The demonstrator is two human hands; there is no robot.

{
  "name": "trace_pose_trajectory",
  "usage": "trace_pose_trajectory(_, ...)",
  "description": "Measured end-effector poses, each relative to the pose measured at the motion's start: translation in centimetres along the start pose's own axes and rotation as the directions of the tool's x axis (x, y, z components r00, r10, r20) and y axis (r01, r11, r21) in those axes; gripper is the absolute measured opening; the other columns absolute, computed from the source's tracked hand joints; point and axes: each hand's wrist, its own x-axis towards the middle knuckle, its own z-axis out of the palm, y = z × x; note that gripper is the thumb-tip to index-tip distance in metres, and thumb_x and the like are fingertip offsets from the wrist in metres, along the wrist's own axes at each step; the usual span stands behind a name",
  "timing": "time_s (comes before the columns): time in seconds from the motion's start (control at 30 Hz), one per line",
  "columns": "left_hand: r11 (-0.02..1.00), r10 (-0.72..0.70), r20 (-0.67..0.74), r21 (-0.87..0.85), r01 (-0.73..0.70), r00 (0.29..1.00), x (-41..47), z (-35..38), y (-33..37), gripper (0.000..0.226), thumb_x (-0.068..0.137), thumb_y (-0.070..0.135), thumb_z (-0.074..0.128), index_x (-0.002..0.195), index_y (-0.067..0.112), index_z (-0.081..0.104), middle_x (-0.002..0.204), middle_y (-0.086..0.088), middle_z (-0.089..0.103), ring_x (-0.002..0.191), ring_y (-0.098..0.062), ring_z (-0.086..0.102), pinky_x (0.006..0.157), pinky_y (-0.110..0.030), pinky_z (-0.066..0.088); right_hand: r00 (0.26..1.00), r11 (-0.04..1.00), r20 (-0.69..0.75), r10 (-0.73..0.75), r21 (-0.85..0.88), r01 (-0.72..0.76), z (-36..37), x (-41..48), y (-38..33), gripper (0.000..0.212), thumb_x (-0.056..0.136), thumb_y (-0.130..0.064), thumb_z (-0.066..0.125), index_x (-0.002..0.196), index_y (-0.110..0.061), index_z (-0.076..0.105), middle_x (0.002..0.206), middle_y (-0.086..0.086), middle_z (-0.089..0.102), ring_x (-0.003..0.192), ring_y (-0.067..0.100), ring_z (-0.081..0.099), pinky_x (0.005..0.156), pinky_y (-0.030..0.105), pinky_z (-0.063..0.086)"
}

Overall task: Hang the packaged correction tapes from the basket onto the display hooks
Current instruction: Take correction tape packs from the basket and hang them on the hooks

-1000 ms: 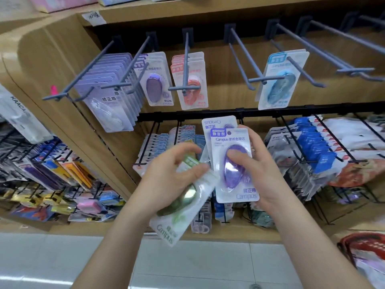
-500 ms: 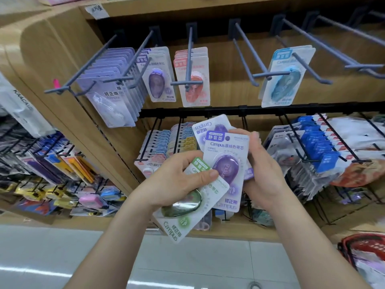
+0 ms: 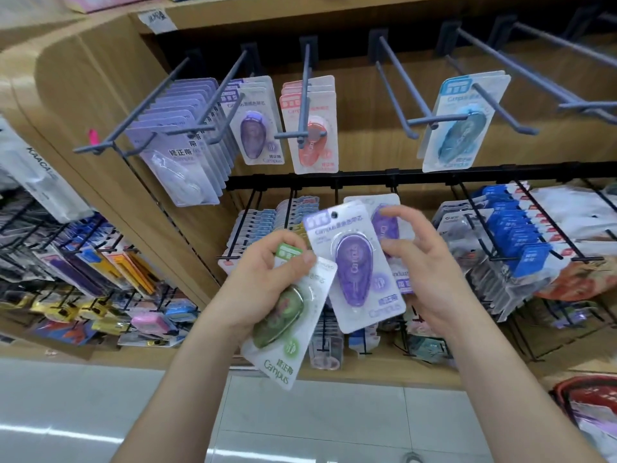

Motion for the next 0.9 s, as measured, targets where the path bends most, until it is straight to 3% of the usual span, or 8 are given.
trace_pose_trajectory(0.1,1.000,-0.006,-0.101,-0.008,0.005,0.995,0.2,0.9,0.0,0.014,0.088,0.025,0.069,0.085,0.020,0.055,0.062,-0.001,0.063,0.040,-0.018,0.044,0.036,-0.022,0.035,0.999,0.999,-0.040,-0.033,-0.024,0.032,1.4,-0.3,0.2,0.048,0.097,0.000,0.043,0.088,-0.037,0.074,0.099,-0.008,0.073,0.084,0.012,0.071,0.061,0.027,0.055)
trace_pose_trajectory(0.2,1.000,0.007,-0.150,0.025,-0.004,0.989,0.2,1.5,0.2,0.015,0.090,0.021,0.070,0.085,0.025,0.056,0.059,0.003,0.056,0.035,-0.012,0.037,0.034,-0.021,0.032,0.998,1.000,-0.060,0.013,0.010,-0.013,2.4,-0.6,0.3,0.036,0.101,-0.007,0.042,0.094,-0.022,0.074,0.088,-0.009,0.075,0.079,0.009,0.070,0.063,0.026,0.053)
trace_pose_trajectory(0.3,0.998,0.054,-0.229,-0.012,-0.058,0.972,0.3,1.5,0.5,0.013,0.091,0.016,0.069,0.087,0.021,0.058,0.061,0.007,0.061,0.036,-0.010,0.040,0.033,-0.021,0.033,0.999,0.998,0.015,-0.034,-0.050,0.034,2.2,-0.8,0.7,0.021,0.100,-0.031,0.056,0.104,-0.016,0.070,0.103,0.001,0.075,0.092,0.016,0.072,0.072,0.029,0.056)
trace_pose_trajectory(0.47,0.996,0.037,-0.438,-0.060,-0.070,0.898,1.1,1.3,0.6,0.005,0.094,0.022,0.065,0.090,0.021,0.062,0.067,-0.001,0.066,0.052,-0.015,0.057,0.049,-0.030,0.047,0.996,0.979,0.085,-0.017,-0.201,0.034,2.1,-0.9,0.8,0.024,0.088,-0.011,0.072,0.107,-0.025,0.070,0.099,-0.011,0.076,0.089,0.007,0.071,0.068,0.018,0.054)
trace_pose_trajectory(0.6,0.987,-0.007,-0.516,-0.139,-0.076,0.856,1.4,1.3,0.9,0.011,0.096,0.018,0.063,0.088,0.023,0.068,0.088,-0.011,0.069,0.066,-0.018,0.064,0.060,-0.035,0.054,0.997,0.963,0.076,-0.011,-0.266,0.030,2.4,-1.1,1.0,0.018,0.091,-0.015,0.069,0.101,-0.030,0.070,0.097,-0.012,0.076,0.088,0.009,0.073,0.072,0.026,0.057)
trace_pose_trajectory(0.7,0.981,0.086,-0.595,-0.090,-0.173,0.799,1.9,1.7,1.4,0.017,0.093,0.020,0.067,0.081,0.032,0.070,0.092,-0.017,0.070,0.072,-0.023,0.064,0.064,-0.041,0.054,0.989,0.973,0.145,0.039,-0.231,-0.005,2.7,-1.5,0.8,0.026,0.080,-0.028,0.076,0.106,-0.028,0.069,0.100,-0.010,0.077,0.092,0.011,0.073,0.075,0.028,0.059)
trace_pose_trajectory(0.77,0.969,0.125,-0.611,-0.092,-0.227,0.782,2.2,2.2,1.9,0.017,0.092,0.018,0.068,0.082,0.032,0.071,0.090,-0.015,0.072,0.075,-0.025,0.065,0.065,-0.042,0.055,0.979,0.975,0.187,0.088,-0.216,-0.047,3.0,-1.6,0.7,0.030,0.078,-0.022,0.078,0.107,-0.027,0.068,0.100,-0.007,0.077,0.091,0.013,0.074,0.074,0.028,0.060)
trace_pose_trajectory(0.9,0.934,0.006,-0.416,-0.322,-0.154,0.909,2.2,2.2,3.7,0.002,0.088,0.014,0.070,0.089,0.013,0.071,0.079,-0.008,0.072,0.071,-0.022,0.067,0.067,-0.038,0.057,0.984,0.969,0.160,0.080,-0.244,-0.039,2.7,-1.5,0.4,0.025,0.084,-0.015,0.075,0.106,-0.023,0.069,0.099,-0.005,0.077,0.090,0.014,0.074,0.072,0.029,0.059)
